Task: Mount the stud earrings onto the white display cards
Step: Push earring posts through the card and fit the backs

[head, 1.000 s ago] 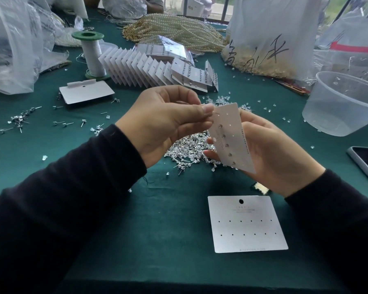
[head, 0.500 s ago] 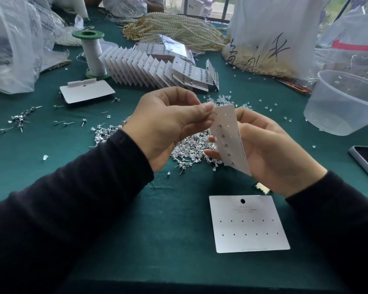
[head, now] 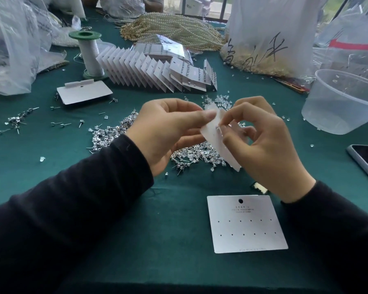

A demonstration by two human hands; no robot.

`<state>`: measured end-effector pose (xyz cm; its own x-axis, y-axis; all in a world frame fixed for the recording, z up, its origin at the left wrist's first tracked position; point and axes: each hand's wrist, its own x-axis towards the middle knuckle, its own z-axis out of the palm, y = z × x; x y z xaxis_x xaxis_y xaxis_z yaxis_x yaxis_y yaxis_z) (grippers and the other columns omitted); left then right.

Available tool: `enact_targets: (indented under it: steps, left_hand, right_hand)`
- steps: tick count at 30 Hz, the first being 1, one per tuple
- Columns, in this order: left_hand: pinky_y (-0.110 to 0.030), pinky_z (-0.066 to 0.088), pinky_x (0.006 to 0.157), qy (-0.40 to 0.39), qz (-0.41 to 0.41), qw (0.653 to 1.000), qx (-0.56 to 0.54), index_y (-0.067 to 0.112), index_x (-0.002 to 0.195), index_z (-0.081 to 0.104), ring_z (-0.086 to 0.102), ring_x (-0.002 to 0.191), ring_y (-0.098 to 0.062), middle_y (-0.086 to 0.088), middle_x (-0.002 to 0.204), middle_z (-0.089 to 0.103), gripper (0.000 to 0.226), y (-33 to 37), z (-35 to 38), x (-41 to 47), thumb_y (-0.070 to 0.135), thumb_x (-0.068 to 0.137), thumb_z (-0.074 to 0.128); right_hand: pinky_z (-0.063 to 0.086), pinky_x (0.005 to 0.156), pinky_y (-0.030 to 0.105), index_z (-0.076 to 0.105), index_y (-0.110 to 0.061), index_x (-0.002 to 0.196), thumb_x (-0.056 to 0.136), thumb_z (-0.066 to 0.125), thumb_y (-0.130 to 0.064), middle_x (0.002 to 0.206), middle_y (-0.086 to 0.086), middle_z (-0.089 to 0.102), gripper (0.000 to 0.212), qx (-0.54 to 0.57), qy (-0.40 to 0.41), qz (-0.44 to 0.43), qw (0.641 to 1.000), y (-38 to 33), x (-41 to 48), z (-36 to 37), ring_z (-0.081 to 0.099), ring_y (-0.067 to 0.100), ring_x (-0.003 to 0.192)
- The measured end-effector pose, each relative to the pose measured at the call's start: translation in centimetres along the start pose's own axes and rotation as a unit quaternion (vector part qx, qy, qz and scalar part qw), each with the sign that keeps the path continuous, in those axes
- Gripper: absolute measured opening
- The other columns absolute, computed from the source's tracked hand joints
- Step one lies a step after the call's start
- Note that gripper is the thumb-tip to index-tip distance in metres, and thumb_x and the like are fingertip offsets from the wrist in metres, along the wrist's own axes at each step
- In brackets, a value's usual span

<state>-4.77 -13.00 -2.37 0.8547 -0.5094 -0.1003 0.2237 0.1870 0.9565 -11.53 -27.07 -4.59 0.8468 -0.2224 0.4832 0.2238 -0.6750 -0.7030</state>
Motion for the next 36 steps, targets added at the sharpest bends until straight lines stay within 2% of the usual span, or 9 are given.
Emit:
enact_targets:
  steps: [5, 7, 9, 14, 18, 22, 28, 33, 36]
  left_hand:
    - [-0.016, 0.049, 0.043, 0.031, -0.015, 0.999, 0.019, 0.006, 0.068, 0.059, 0.063, 0.047, -0.01, -0.001, 0.051, 0.066, 0.014, 0.2, -0.4, 0.3, -0.006, 0.071, 0.067]
    - [-0.016, 0.049, 0.042, 0.05, -0.025, 0.998, 0.009, 0.004, 0.069, 0.06, 0.064, 0.047, -0.011, -0.002, 0.052, 0.066, 0.013, 0.5, -0.7, 0.6, -0.007, 0.072, 0.066]
    - [-0.016, 0.049, 0.043, 0.059, -0.036, 0.998, -0.005, 0.004, 0.072, 0.061, 0.065, 0.048, -0.011, -0.003, 0.054, 0.068, 0.011, 0.7, -1.0, 0.9, -0.006, 0.071, 0.065]
    - [-0.018, 0.051, 0.045, 0.064, -0.057, 0.996, -0.01, 0.004, 0.076, 0.061, 0.065, 0.049, -0.011, -0.003, 0.054, 0.068, 0.011, 0.4, -1.1, 1.1, -0.007, 0.076, 0.06]
    - [-0.021, 0.053, 0.045, 0.067, -0.072, 0.995, -0.02, 0.004, 0.078, 0.06, 0.066, 0.05, -0.013, -0.005, 0.056, 0.069, 0.012, 0.3, -1.1, 1.2, -0.007, 0.079, 0.057]
    - [-0.021, 0.053, 0.045, 0.073, -0.074, 0.994, -0.018, 0.004, 0.077, 0.06, 0.066, 0.05, -0.014, -0.006, 0.056, 0.069, 0.014, 0.2, -1.2, 1.2, -0.009, 0.08, 0.055]
    - [-0.023, 0.054, 0.045, 0.065, -0.077, 0.995, -0.019, 0.005, 0.075, 0.059, 0.066, 0.048, -0.015, -0.005, 0.052, 0.068, 0.014, 0.1, -1.0, 1.1, -0.009, 0.079, 0.055]
    - [-0.023, 0.053, 0.043, 0.058, -0.081, 0.995, -0.011, 0.003, 0.074, 0.059, 0.065, 0.045, -0.014, -0.005, 0.051, 0.067, 0.014, -0.1, -0.7, 0.9, -0.009, 0.078, 0.057]
    - [-0.023, 0.053, 0.042, 0.061, -0.081, 0.995, -0.009, 0.004, 0.072, 0.059, 0.064, 0.044, -0.014, -0.004, 0.049, 0.066, 0.014, -0.3, -0.6, 0.8, -0.01, 0.077, 0.059]
  right_hand:
    - [0.046, 0.08, 0.015, 0.06, -0.019, 0.091, 0.082, 0.06, -0.012, 0.095, -0.004, 0.059, 0.011, 0.052, 0.017, -0.009, 0.998, 0.0, 1.1, -2.0, 0.058, 0.004, 0.091]
    - [0.043, 0.071, 0.007, 0.06, -0.02, 0.091, 0.085, 0.06, -0.009, 0.088, -0.009, 0.061, 0.013, 0.042, 0.085, 0.014, 0.995, 0.4, 1.9, -3.9, 0.057, -0.006, 0.078]
    - [0.04, 0.062, 0.005, 0.063, -0.02, 0.087, 0.084, 0.061, -0.007, 0.079, -0.011, 0.061, 0.013, -0.027, 0.104, 0.053, 0.993, 1.1, 2.5, -5.5, 0.054, -0.008, 0.065]
    - [0.038, 0.049, 0.006, 0.069, -0.012, 0.08, 0.081, 0.063, -0.005, 0.071, 0.007, 0.066, 0.009, -0.163, -0.107, 0.16, 0.968, 2.4, 2.6, -7.5, 0.051, 0.006, 0.056]
    - [0.046, 0.053, 0.022, 0.071, -0.02, 0.071, 0.078, 0.068, -0.012, 0.057, -0.005, 0.062, 0.01, -0.23, -0.216, 0.177, 0.932, 2.6, 2.3, -7.5, 0.052, 0.006, 0.05]
    - [0.037, 0.046, 0.007, 0.073, -0.021, 0.072, 0.077, 0.067, -0.012, 0.053, -0.012, 0.059, 0.012, -0.262, -0.17, 0.149, 0.938, 3.2, 2.4, -6.6, 0.051, -0.002, 0.047]
    - [0.036, 0.051, 0.003, 0.07, -0.016, 0.071, 0.077, 0.064, -0.01, 0.059, -0.013, 0.056, 0.012, -0.302, -0.155, 0.11, 0.934, 3.4, 2.2, -5.3, 0.049, 0.0, 0.058]
    - [0.048, 0.062, 0.019, 0.069, -0.012, 0.076, 0.076, 0.068, -0.004, 0.072, 0.002, 0.068, 0.008, -0.147, -0.05, 0.115, 0.981, 2.7, 2.3, -5.2, 0.06, 0.011, 0.063]
    - [0.047, 0.058, 0.012, 0.07, -0.011, 0.077, 0.076, 0.071, -0.004, 0.072, 0.001, 0.069, 0.006, -0.065, 0.005, 0.102, 0.993, 1.9, 2.4, -5.2, 0.058, 0.002, 0.058]
